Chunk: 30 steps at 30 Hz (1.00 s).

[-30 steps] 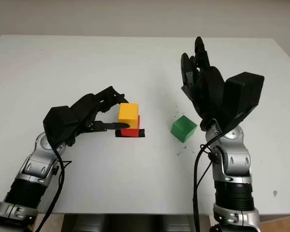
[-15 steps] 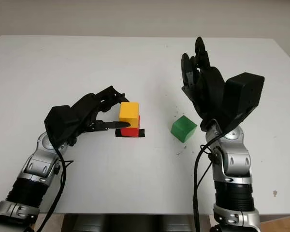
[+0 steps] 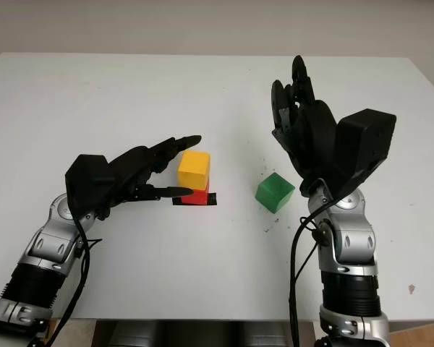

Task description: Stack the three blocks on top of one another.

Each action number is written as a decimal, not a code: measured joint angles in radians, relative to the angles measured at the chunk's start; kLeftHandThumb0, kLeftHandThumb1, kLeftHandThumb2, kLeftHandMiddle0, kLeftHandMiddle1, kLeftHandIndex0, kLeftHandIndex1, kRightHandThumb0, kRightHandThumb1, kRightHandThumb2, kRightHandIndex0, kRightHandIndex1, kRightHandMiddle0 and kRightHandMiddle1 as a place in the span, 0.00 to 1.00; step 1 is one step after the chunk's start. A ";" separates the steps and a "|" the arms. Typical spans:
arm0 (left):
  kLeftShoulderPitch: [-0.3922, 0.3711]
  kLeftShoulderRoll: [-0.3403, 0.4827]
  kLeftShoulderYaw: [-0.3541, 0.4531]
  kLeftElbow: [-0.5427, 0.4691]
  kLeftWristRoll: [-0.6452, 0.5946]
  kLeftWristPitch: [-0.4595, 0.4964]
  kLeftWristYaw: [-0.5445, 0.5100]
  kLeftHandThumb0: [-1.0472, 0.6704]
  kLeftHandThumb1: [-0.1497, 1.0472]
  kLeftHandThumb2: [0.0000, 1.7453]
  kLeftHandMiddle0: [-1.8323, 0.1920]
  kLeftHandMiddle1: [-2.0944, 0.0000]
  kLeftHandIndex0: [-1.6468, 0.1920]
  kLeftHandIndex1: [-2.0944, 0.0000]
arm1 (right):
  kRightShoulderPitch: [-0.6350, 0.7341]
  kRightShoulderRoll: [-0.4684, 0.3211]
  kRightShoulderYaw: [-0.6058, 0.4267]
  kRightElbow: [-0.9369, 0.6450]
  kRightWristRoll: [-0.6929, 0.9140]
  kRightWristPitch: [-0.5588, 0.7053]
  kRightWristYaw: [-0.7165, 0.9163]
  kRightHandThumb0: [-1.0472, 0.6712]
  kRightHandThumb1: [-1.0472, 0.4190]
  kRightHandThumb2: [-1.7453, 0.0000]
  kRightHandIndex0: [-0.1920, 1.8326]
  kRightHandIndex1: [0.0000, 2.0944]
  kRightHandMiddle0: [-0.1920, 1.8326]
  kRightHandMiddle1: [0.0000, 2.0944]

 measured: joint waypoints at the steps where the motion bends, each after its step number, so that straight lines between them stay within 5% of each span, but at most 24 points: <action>1: 0.000 0.002 0.001 -0.008 -0.008 0.007 -0.008 0.20 0.86 0.03 1.00 1.00 0.92 0.98 | 0.000 0.000 0.000 0.000 0.000 0.000 -0.001 0.19 0.00 0.68 0.00 0.00 0.00 0.00; 8: 0.031 0.023 0.041 -0.141 -0.114 0.080 -0.069 0.12 0.91 0.04 1.00 1.00 0.99 1.00 | 0.001 0.000 -0.001 -0.001 0.001 0.000 -0.005 0.19 0.00 0.69 0.00 0.00 0.00 0.00; 10: 0.051 0.027 0.059 -0.186 -0.111 0.076 -0.035 0.05 0.98 0.17 1.00 1.00 1.00 1.00 | 0.001 0.000 -0.002 -0.001 0.001 0.000 -0.005 0.19 0.00 0.69 0.00 0.00 0.00 0.00; 12: 0.076 0.022 0.086 -0.234 -0.103 0.060 0.029 0.09 1.00 0.30 1.00 1.00 1.00 1.00 | 0.001 -0.001 -0.003 0.000 0.002 0.000 -0.004 0.19 0.00 0.69 0.00 0.00 0.00 0.00; 15: 0.089 -0.014 0.148 -0.269 -0.124 0.073 0.137 0.12 1.00 0.33 1.00 0.99 1.00 1.00 | 0.001 -0.002 -0.003 0.001 0.002 0.000 0.002 0.19 0.00 0.69 0.00 0.00 0.00 0.00; 21: 0.074 -0.062 0.265 -0.235 -0.202 0.077 0.268 0.14 1.00 0.35 1.00 1.00 1.00 1.00 | 0.000 -0.002 -0.003 0.009 0.000 -0.001 0.009 0.20 0.00 0.69 0.00 0.00 0.00 0.00; 30: 0.059 -0.078 0.311 -0.152 -0.224 0.006 0.320 0.12 1.00 0.37 1.00 1.00 1.00 1.00 | -0.018 -0.030 -0.023 0.035 0.005 -0.009 0.048 0.20 0.00 0.69 0.00 0.00 0.00 0.00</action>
